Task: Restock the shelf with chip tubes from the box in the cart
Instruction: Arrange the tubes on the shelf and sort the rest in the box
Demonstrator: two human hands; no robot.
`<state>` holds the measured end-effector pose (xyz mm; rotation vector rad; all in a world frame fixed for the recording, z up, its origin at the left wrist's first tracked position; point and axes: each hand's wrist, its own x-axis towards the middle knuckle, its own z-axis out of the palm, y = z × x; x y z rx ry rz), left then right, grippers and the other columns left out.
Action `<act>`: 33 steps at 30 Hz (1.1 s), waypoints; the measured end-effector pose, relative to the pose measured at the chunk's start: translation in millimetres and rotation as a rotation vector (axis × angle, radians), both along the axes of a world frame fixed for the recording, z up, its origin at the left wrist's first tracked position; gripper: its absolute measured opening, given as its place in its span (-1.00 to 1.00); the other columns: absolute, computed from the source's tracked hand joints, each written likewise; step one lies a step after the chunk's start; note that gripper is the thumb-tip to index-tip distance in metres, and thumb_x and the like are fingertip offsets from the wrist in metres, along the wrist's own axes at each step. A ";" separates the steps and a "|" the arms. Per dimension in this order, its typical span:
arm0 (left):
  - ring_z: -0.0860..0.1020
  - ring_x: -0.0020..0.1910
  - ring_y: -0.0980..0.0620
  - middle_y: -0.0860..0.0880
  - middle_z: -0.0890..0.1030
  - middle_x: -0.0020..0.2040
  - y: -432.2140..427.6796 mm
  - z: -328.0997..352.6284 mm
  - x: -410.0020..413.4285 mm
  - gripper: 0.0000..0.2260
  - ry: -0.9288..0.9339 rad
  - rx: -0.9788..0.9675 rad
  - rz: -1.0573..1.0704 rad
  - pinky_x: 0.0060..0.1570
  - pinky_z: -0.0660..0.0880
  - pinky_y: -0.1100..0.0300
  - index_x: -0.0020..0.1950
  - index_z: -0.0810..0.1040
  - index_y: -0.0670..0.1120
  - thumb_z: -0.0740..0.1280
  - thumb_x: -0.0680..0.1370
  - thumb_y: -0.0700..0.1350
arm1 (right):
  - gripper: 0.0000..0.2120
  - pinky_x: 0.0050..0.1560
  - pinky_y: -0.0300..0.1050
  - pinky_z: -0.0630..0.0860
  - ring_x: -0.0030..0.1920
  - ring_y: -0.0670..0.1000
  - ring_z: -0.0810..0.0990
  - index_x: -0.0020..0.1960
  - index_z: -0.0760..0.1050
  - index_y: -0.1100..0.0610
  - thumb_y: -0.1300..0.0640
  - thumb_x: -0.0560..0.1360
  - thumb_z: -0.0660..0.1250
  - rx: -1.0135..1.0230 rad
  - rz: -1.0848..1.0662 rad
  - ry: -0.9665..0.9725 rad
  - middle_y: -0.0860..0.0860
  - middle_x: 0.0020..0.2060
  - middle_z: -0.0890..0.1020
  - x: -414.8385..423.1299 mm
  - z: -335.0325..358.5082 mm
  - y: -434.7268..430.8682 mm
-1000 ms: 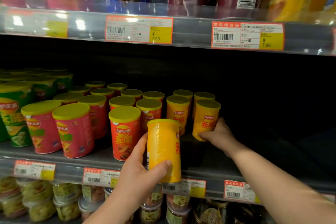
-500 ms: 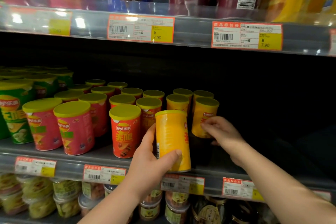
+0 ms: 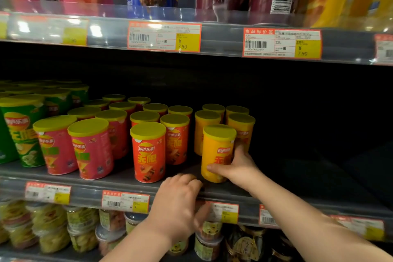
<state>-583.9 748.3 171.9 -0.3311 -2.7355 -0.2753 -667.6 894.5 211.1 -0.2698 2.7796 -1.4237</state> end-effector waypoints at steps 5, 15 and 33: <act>0.60 -0.22 0.05 0.09 0.61 -0.18 -6.9 -16.8 -4.1 -0.65 0.133 0.003 -0.038 -0.26 0.56 0.23 -0.13 0.63 0.03 0.19 0.35 0.20 | -0.22 0.15 -0.15 0.37 0.33 0.09 0.41 0.45 0.09 0.09 0.06 0.40 0.47 0.097 0.074 -0.085 0.08 0.37 0.37 -5.0 -3.2 -12.6; 0.60 -0.21 0.06 0.09 0.61 -0.16 -4.8 -13.1 -0.9 -0.64 0.113 -0.010 -0.003 -0.24 0.57 0.22 -0.08 0.63 0.02 0.19 0.35 0.20 | -0.21 0.20 -0.06 0.40 0.33 0.09 0.41 0.40 0.18 0.07 -0.11 0.33 0.51 0.210 0.017 0.014 0.05 0.35 0.40 -11.6 -4.9 -16.5; 0.64 -0.14 0.03 0.06 0.66 -0.10 14.6 -6.6 9.3 -0.59 0.025 -0.152 0.193 -0.02 0.30 0.19 -0.05 0.66 0.01 0.15 0.34 0.18 | -0.23 0.13 -0.03 0.44 0.26 0.15 0.48 0.35 0.24 0.10 -0.12 0.30 0.53 0.219 0.088 0.074 0.08 0.29 0.45 -19.3 -9.0 -13.2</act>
